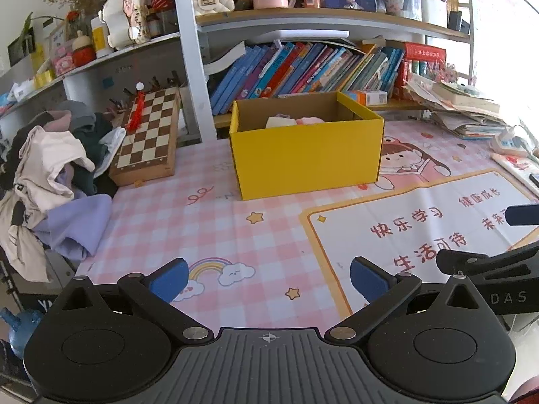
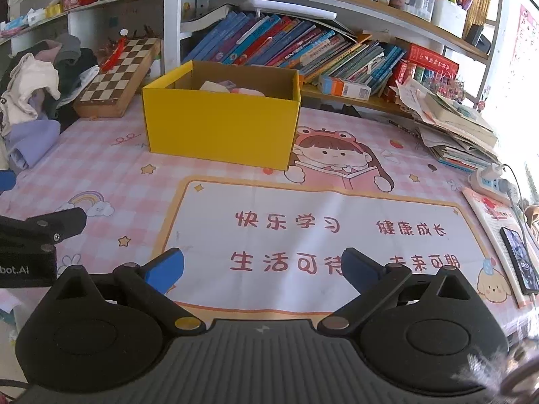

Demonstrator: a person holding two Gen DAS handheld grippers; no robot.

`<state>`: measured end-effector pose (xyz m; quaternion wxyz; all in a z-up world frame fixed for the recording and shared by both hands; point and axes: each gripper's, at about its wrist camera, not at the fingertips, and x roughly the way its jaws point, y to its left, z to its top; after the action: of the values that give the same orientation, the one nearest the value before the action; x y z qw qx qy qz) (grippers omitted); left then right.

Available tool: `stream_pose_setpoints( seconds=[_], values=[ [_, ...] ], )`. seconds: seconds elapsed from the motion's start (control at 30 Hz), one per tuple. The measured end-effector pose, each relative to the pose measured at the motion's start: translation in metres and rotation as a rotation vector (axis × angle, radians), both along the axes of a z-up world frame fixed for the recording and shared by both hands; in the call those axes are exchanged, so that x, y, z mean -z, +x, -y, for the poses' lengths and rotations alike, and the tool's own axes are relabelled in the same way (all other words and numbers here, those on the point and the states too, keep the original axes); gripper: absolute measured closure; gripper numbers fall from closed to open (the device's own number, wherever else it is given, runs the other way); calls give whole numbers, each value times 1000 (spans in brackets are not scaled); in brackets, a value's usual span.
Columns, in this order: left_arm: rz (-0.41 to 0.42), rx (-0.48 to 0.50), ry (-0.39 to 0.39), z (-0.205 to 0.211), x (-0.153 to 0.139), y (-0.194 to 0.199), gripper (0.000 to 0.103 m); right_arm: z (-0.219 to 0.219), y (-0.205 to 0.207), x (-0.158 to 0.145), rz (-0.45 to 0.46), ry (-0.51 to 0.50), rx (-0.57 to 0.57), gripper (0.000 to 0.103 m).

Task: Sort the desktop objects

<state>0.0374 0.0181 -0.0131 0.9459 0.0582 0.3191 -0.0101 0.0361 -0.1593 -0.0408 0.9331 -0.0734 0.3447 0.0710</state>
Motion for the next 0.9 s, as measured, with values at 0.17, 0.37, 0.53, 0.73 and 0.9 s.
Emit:
stream_pose_setpoints(
  seconds=[0.17, 0.37, 0.53, 0.73, 0.9],
  values=[
    [-8, 16, 8, 3, 0, -1, 0, -1, -1, -1, 2, 0, -6, 2],
    [-10, 23, 7, 2, 0, -2, 0, -3, -1, -1, 4, -2, -13, 2],
    [-15, 19, 3, 1, 1, -2, 0, -3, -2, -1, 2, -3, -13, 1],
    [-12, 21, 3, 1, 1, -3, 0, -5, -2, -1, 3, -6, -15, 1],
    [-10, 17, -1, 0, 1, -3, 0, -3, -1, 0, 0, -6, -22, 1]
  ],
)
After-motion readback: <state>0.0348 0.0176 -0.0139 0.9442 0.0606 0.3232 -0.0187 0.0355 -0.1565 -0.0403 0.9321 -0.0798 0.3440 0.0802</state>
